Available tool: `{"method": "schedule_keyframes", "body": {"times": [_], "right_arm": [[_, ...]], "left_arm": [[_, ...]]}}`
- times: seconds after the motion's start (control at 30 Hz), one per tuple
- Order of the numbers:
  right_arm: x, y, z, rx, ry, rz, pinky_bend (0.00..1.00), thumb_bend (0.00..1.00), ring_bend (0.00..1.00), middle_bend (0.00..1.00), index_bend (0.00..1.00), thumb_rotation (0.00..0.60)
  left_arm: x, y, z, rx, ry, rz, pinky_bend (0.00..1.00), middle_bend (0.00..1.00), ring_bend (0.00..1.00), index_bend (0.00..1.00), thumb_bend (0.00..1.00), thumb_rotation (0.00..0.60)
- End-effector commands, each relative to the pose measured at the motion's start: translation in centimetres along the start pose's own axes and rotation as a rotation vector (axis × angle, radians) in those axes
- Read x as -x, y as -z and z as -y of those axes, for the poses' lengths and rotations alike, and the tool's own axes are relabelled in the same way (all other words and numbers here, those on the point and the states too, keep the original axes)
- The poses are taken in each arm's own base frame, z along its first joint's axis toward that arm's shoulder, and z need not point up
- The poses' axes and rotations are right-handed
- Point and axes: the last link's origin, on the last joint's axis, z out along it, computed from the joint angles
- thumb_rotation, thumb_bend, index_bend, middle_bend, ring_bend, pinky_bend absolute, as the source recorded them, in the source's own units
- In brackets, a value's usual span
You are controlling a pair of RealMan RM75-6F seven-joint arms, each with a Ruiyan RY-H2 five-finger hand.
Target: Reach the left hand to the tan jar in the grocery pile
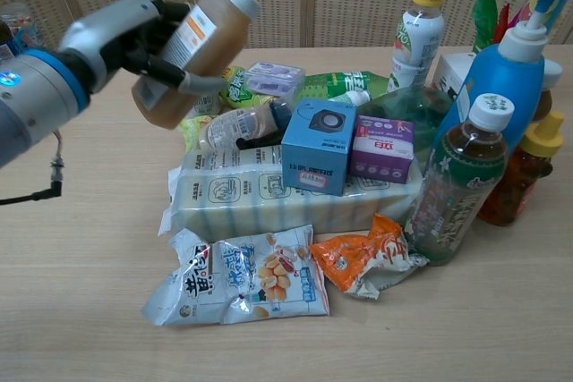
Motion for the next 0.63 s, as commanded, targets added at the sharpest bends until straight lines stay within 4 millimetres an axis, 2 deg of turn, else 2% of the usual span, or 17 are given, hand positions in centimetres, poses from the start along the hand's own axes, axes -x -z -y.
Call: {"method": "schedule_keyframes", "body": {"times": [0.03,0.23,0.33,0.47,0.63], "right_arm": [[0.2,-0.1,0.1,-0.009,-0.005,0.003,0.0,0.03,0.0,0.0,0.0,0.494],[0.9,-0.5,0.5,-0.025,-0.021,0.014,0.0,0.03,0.0,0.0,0.0,0.493],[1.3,-0.7,0.9,-0.032,-0.032,0.018,0.0,0.03,0.0,0.0,0.0,0.491],[1.8,-0.9,1.3,-0.043,-0.034,0.032,0.0,0.03,0.0,0.0,0.0,0.494],[1.8,-1.2,1.6,-0.046,-0.027,0.034,0.0,0.04,0.0,0.0,0.0,0.491]], "left_arm": [[-4.3,2.0,-0.9,0.039,0.065,-0.092,0.76,0.69,0.79,0.69,0.28,0.6],[-8.6,4.4,-2.2,0.095,0.095,-0.182,0.75,0.69,0.78,0.68,0.28,0.6],[-10.1,5.3,-2.7,0.114,0.113,-0.216,0.75,0.69,0.77,0.68,0.27,0.6],[-11.2,6.0,-3.1,0.13,0.175,-0.239,0.75,0.69,0.77,0.68,0.27,0.6],[-11.7,6.1,-3.0,0.137,0.195,-0.247,0.75,0.69,0.77,0.68,0.27,0.6]]}}
